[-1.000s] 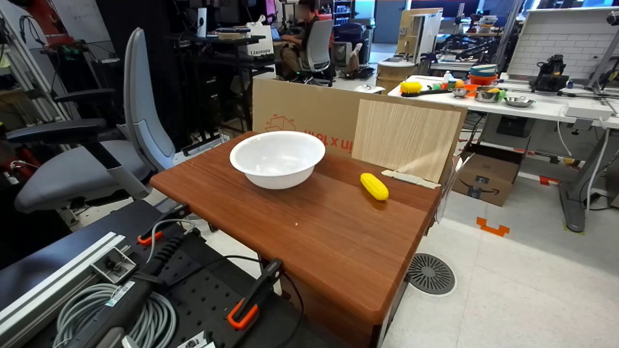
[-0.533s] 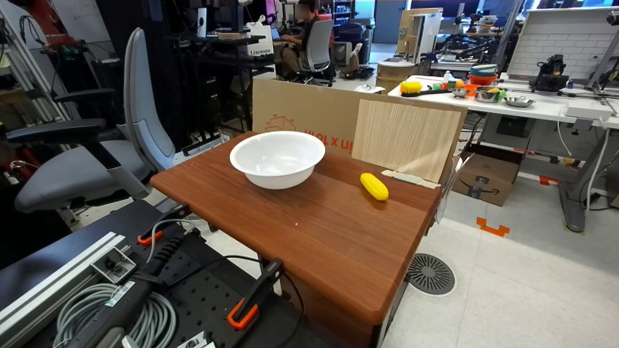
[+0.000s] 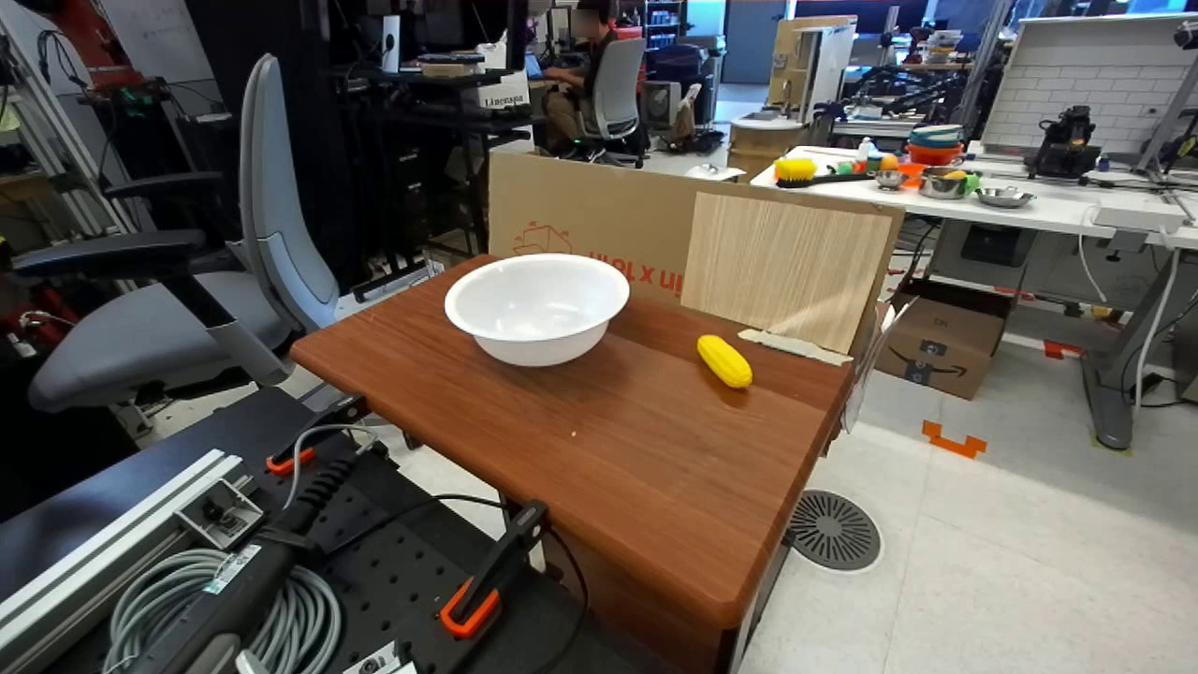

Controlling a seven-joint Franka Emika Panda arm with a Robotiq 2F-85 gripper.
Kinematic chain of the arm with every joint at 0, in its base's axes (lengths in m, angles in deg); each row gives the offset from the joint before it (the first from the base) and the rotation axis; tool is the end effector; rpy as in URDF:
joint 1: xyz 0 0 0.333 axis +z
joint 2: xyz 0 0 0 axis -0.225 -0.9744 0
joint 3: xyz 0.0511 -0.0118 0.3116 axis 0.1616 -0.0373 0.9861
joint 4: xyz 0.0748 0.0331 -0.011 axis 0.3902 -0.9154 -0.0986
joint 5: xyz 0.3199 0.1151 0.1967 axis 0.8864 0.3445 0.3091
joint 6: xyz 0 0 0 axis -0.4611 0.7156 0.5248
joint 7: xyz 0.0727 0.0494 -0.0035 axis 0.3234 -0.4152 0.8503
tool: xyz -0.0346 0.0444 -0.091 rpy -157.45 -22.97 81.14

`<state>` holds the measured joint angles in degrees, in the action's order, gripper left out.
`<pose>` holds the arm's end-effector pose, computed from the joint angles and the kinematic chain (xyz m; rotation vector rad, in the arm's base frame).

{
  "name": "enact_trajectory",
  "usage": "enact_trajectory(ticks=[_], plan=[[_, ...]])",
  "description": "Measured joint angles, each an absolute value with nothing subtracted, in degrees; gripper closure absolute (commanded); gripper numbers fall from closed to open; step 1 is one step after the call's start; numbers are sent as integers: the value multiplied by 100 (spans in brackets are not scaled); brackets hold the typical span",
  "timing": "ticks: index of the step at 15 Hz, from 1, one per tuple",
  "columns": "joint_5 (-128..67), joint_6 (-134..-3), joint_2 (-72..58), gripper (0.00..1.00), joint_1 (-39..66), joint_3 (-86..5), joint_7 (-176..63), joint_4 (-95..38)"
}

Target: Pick up the yellow object and put it in the bowl

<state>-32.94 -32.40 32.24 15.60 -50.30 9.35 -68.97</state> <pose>0.3979 -0.0936 0.4711 -2.6817 -1.3469 0.2671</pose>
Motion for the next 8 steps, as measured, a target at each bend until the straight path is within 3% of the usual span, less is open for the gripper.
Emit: enact_trajectory(ticks=[4,8], plan=[[-3280,-3385,3152,0,1546,-4999,992,-6892],[-3082,-4878,3084,0,1456,-5012,781,-7125]])
